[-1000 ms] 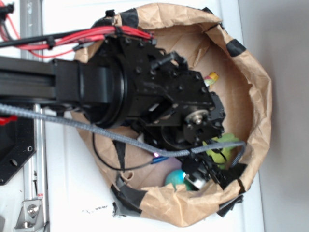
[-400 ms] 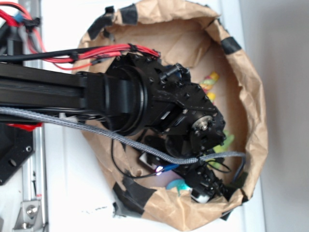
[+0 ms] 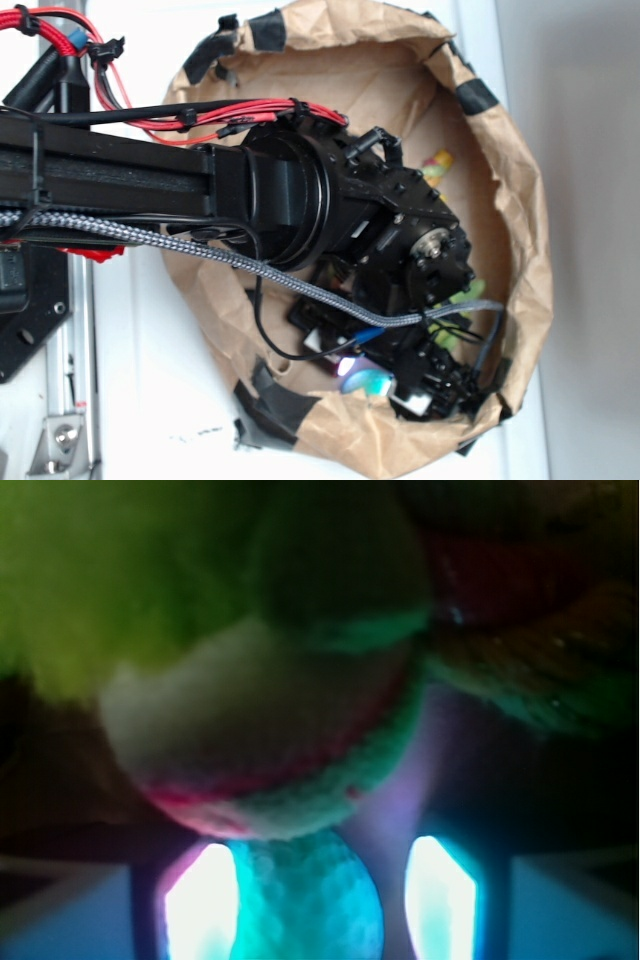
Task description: Grab the green ball.
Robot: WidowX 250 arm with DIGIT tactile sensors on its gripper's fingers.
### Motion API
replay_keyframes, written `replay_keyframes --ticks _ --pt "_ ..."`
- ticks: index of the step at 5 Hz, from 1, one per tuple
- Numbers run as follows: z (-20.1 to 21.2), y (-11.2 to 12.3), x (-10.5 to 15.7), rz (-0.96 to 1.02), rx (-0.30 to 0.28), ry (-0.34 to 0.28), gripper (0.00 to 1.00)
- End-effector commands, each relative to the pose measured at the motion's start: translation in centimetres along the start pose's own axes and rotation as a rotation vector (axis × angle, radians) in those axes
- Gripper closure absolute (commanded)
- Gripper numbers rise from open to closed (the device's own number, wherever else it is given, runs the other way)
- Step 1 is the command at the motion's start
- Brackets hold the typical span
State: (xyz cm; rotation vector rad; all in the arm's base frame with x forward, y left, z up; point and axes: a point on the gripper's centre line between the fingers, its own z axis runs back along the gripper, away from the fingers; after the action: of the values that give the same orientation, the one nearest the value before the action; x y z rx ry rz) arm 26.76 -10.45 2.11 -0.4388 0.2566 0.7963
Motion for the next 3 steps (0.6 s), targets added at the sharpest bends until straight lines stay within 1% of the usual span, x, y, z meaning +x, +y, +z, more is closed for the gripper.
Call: replay_keyframes --ticks 1,2,3 --pt "1.5 0.9 -1.6 -0.144 0.033 -0.026 1.0" --pt "5.7 1.5 -1.5 -0.282 0.044 -0.14 1.0" --pt "11.5 3.1 -1.9 -0.392 0.151 -0.27 1.0"
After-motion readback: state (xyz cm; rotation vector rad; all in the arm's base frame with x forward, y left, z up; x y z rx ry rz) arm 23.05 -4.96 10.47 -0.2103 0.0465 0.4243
